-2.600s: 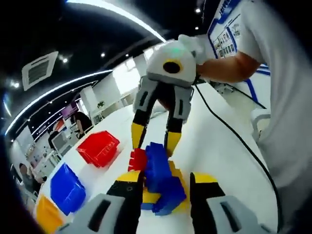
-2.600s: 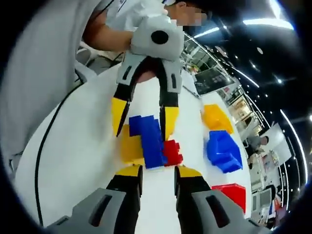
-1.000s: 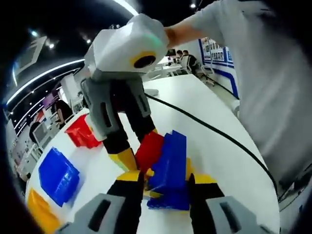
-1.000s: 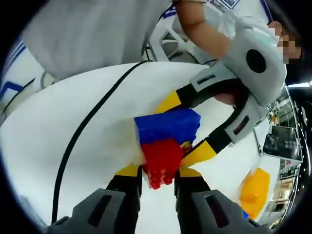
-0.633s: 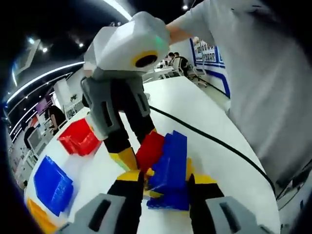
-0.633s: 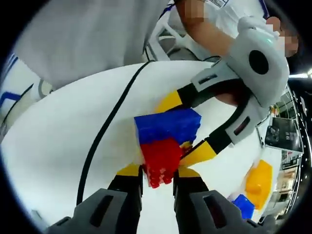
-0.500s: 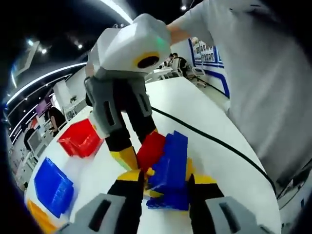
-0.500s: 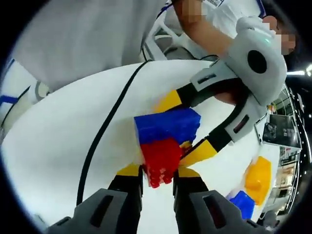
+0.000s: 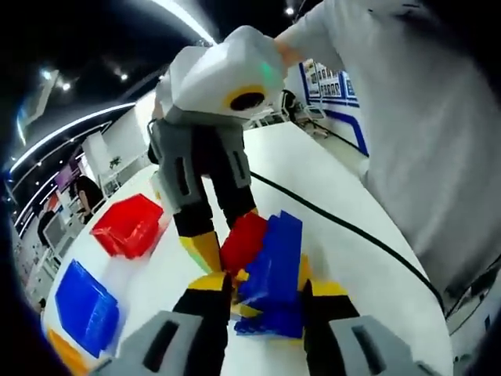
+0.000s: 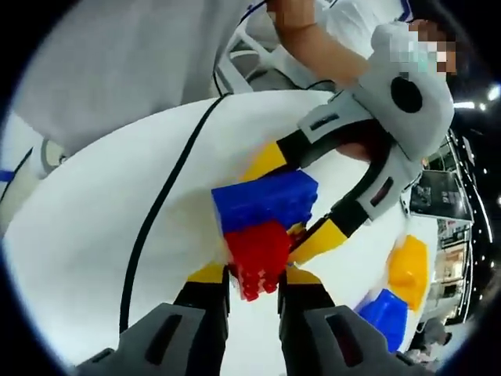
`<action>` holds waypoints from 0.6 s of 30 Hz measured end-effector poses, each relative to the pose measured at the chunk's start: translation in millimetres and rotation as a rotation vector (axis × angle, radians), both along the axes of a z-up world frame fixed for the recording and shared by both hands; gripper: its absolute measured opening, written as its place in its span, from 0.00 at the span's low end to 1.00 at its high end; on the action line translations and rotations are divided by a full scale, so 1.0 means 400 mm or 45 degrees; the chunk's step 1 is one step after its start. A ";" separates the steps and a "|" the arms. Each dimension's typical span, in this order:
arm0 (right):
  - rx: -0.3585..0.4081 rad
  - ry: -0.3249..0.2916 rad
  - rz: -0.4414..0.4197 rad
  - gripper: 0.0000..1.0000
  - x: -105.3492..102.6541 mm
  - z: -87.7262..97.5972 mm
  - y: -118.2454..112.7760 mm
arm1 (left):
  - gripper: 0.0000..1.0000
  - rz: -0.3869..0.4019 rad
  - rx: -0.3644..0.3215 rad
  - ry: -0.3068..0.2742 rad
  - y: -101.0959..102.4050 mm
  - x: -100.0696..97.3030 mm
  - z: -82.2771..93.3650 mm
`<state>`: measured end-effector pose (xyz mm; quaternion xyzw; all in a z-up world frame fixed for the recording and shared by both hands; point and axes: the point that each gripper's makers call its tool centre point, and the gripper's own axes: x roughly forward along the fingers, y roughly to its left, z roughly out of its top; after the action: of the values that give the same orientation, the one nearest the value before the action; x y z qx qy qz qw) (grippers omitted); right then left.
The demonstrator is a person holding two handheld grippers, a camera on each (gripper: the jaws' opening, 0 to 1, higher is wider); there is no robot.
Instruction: Take apart the toy blocks one by one and place each separated block into its matching bin, sorting the blocks by their type until all the connected pieces are disassembled and separated into the correct bins
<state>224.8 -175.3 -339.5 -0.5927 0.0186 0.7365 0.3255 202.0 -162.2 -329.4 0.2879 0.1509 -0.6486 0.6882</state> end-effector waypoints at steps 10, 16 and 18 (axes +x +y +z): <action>-0.139 -0.019 0.236 0.26 -0.035 0.094 -0.012 | 0.37 -0.084 0.000 0.021 -0.026 -0.007 -0.006; -0.309 -0.177 0.416 0.24 -0.068 0.093 -0.012 | 0.37 -0.079 -0.006 0.020 -0.028 0.002 -0.007; -0.387 -0.220 0.443 0.24 -0.068 0.074 -0.017 | 0.37 -0.079 -0.004 0.020 -0.034 0.003 -0.005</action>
<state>197.7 -182.3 -310.0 -0.6898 -0.0010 0.7169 0.1011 203.1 -175.7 -331.6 0.2860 0.1463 -0.6723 0.6669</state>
